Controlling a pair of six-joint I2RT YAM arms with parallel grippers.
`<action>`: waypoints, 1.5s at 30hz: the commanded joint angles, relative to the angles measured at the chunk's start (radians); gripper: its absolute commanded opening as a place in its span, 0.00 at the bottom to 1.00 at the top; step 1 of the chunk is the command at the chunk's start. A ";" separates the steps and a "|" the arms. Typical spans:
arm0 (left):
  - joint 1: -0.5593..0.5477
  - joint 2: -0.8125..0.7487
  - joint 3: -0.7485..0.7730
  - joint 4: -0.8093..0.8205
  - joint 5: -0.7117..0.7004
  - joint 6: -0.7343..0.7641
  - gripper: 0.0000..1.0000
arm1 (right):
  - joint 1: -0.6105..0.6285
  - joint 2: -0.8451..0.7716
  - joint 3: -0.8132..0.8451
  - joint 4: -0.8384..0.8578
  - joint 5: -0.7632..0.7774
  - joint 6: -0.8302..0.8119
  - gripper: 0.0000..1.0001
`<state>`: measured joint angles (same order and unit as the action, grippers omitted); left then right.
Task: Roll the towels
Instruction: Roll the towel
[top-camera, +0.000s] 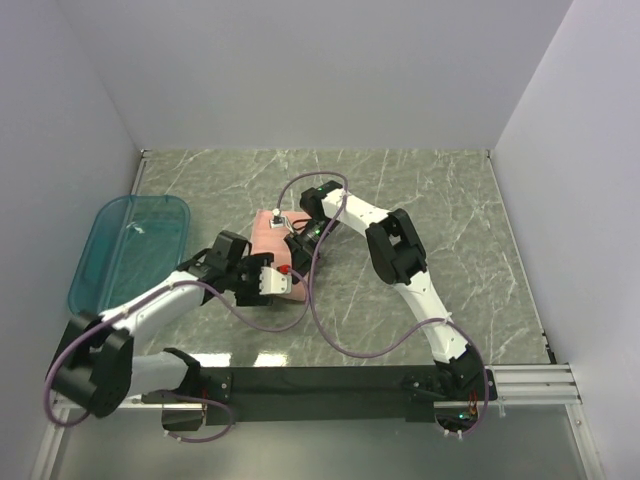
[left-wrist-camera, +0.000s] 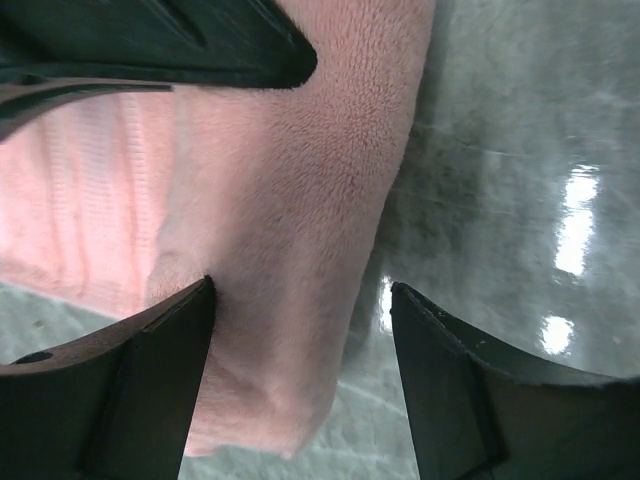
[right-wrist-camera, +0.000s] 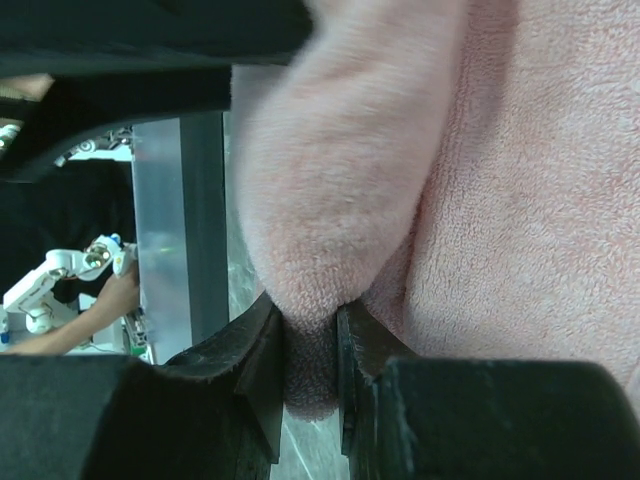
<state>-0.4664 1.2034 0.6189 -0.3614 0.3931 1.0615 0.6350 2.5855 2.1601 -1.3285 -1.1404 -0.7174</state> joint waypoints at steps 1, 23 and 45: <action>-0.005 0.094 -0.013 0.007 -0.017 0.025 0.75 | 0.023 0.090 -0.020 0.051 0.248 -0.031 0.00; -0.035 0.309 0.202 -0.458 0.153 -0.184 0.01 | -0.162 -0.424 -0.273 0.511 0.287 0.173 0.91; 0.104 1.028 0.952 -0.864 0.306 -0.330 0.01 | -0.155 -1.409 -1.247 0.778 0.527 -0.094 0.82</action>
<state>-0.3637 2.1040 1.5337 -1.2060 0.7616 0.7170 0.3874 1.1957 0.9440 -0.6460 -0.7139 -0.7460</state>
